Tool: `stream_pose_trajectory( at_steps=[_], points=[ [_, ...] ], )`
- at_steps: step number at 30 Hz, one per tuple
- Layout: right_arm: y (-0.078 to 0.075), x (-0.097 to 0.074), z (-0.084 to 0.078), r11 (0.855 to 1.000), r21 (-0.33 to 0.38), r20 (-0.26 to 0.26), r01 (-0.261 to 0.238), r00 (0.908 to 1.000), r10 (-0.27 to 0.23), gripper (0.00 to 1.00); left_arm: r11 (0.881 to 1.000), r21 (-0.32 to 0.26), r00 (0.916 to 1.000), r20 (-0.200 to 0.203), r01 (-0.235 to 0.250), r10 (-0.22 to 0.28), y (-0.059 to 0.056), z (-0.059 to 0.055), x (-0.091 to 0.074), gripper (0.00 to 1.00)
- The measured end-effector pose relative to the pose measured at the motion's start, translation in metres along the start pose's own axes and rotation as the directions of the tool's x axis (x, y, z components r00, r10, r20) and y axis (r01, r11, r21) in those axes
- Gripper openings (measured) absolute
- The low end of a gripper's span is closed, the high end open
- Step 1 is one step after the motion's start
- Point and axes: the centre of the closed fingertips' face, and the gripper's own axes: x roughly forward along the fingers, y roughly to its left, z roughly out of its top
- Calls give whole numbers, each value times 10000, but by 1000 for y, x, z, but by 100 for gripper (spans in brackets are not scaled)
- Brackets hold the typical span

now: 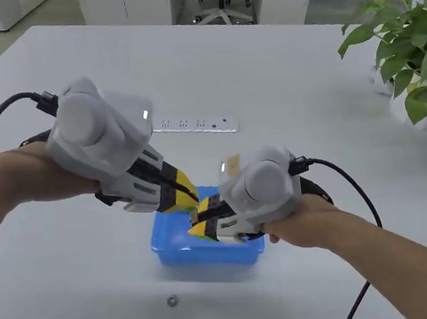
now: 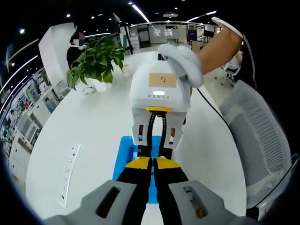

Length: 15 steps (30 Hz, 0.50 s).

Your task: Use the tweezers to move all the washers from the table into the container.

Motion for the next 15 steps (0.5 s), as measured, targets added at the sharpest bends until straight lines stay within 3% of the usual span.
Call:
stream_pose_trajectory(
  at_steps=[15],
  points=[
    [-7, 14, -19, 9990, 347, -205, -276, 9994, 283, 10, 9995, -263, 9999, -50, 156, -158, 9, -15, 18, 6]
  ],
)
